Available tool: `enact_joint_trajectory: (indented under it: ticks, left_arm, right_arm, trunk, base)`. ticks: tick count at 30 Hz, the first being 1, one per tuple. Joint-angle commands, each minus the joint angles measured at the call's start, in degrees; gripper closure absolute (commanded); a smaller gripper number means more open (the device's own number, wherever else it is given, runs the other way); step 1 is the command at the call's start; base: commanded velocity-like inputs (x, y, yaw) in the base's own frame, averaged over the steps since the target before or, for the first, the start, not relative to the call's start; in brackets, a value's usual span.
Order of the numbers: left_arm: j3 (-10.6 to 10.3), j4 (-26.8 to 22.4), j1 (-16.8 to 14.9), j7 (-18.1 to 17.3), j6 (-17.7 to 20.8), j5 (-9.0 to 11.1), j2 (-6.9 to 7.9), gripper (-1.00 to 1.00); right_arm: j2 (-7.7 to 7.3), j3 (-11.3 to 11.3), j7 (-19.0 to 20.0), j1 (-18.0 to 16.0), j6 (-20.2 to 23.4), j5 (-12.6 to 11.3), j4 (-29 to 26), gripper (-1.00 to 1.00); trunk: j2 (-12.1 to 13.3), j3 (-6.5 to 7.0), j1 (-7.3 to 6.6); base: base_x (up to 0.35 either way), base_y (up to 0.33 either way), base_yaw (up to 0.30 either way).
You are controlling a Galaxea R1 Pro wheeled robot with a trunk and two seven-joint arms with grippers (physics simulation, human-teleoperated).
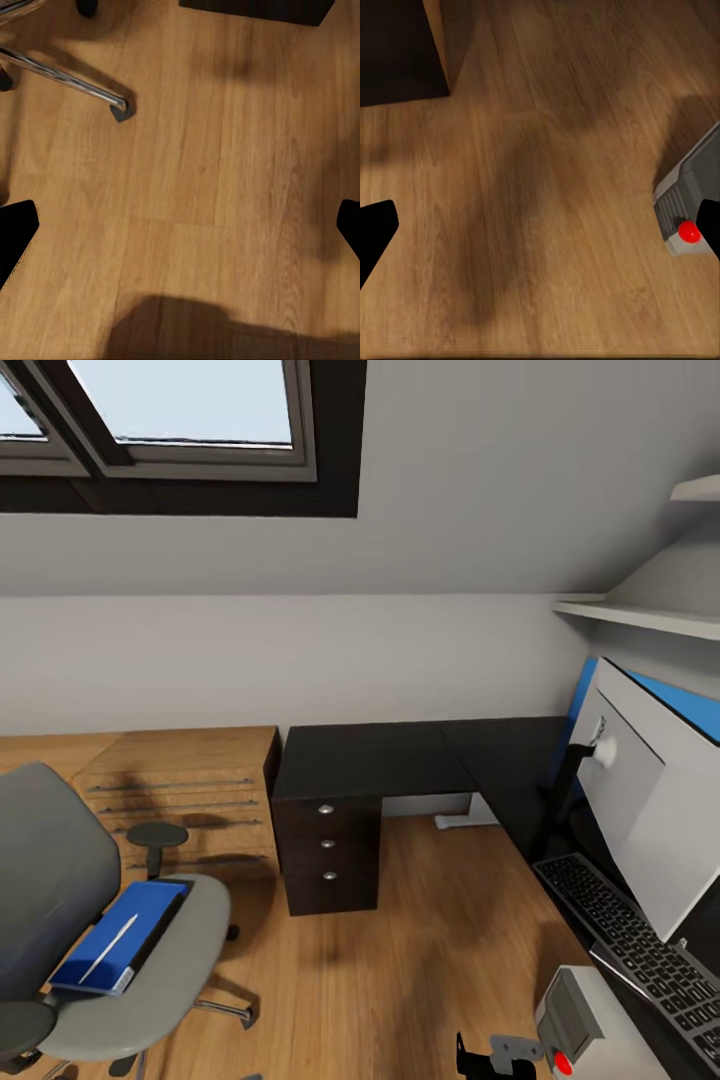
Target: In the bedroom, organize the workspace by keeping the computer under the desk, ensuring the monitor is on the desk, placing the keyboard on the desk next to the monitor, placing the mouse on the desk next to the keyboard, moving the folder from the swivel chair onto the desk next to the mouse, stacking the notebook on top of the folder with the pen on top of the notebook, and positioning the swivel chair next to the desk.
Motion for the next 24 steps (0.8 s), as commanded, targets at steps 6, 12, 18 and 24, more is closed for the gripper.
enact_joint_trajectory:
  ticks: [6, 12, 18, 24]
  left_arm:
    - [-0.18, 0.72, -0.05, 0.07, 0.02, 0.13, 1.47, -1.00]
    - [-0.21, 1.24, -0.05, 0.27, 0.26, 0.10, 2.95, -1.00]
    - [-0.19, 1.48, -0.04, 0.44, 0.25, 0.16, 3.76, -1.00]
    - [-0.08, 1.52, -0.05, 0.48, 0.26, 0.18, 3.55, -1.00]
  right_arm:
    - [0.00, -0.31, -0.38, -0.05, 0.05, 0.72, 0.21, -1.00]
    - [0.00, -0.29, -0.31, -0.05, 0.06, 0.73, 0.22, -1.00]
    - [0.00, -0.29, -0.30, -0.05, 0.08, 0.73, 0.23, -1.00]
    - [0.00, -0.30, -0.30, -0.05, 0.08, 0.73, 0.23, -1.00]
  trunk:
    - [2.37, 1.02, -1.32]
    - [3.58, 1.55, -1.98]
    - [3.58, 1.55, -1.98]
    - [3.58, 1.55, -1.98]
  base:
    - [0.000, 0.000, 0.000]
    - [0.000, 0.000, 0.000]
    - [0.000, 0.000, 0.000]
    - [0.000, 0.000, 0.000]
